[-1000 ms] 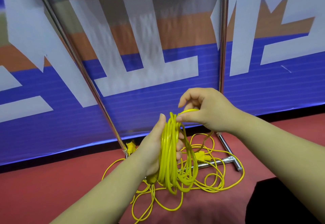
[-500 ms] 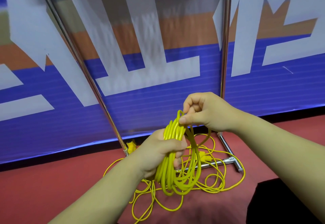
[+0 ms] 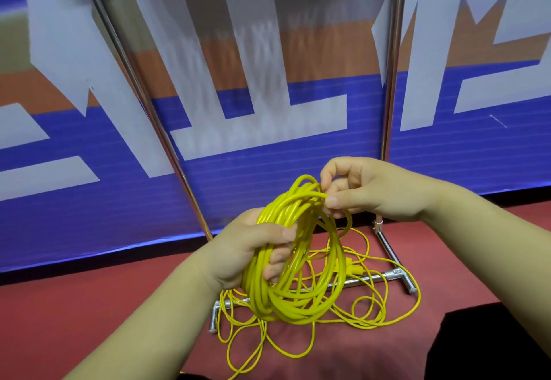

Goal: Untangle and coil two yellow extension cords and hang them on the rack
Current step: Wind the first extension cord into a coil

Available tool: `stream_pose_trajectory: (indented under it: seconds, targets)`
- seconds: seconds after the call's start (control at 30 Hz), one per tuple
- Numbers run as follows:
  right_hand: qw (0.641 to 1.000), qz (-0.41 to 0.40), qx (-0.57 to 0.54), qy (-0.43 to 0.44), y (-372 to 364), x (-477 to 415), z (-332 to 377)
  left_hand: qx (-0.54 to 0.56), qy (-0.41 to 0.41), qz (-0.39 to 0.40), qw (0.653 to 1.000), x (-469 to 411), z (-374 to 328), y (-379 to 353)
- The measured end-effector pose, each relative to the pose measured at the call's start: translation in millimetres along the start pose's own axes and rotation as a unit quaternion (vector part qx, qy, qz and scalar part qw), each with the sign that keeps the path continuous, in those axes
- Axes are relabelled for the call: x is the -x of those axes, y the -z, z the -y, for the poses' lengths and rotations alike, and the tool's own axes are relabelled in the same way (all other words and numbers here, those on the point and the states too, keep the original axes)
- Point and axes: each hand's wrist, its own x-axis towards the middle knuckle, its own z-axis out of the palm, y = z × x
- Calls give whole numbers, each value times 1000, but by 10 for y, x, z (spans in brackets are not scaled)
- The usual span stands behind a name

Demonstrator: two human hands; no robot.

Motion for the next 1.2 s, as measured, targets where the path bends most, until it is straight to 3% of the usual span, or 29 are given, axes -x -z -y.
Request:
stream_pose_trajectory:
  seconds: [0.17,0.43,0.57,0.77,1.2]
  targets:
    - [1000,-12,24,10,40,19,22,-10,-5,9,1000,48,-60,40]
    - [977,-156,103,101,18,-60,-30,-65,43,91,993,39,-18,4]
    - [976,-191,67,79,41,-124,-98,-49,16,97,994,52,-82,-36]
    - [981,-169,-87,39,38,-252,-203,2,-7,75,997,120,-160,-11]
    - [976,-142,-136,-92,28,-345,-577,119,-135,-32,983,140,-244,150]
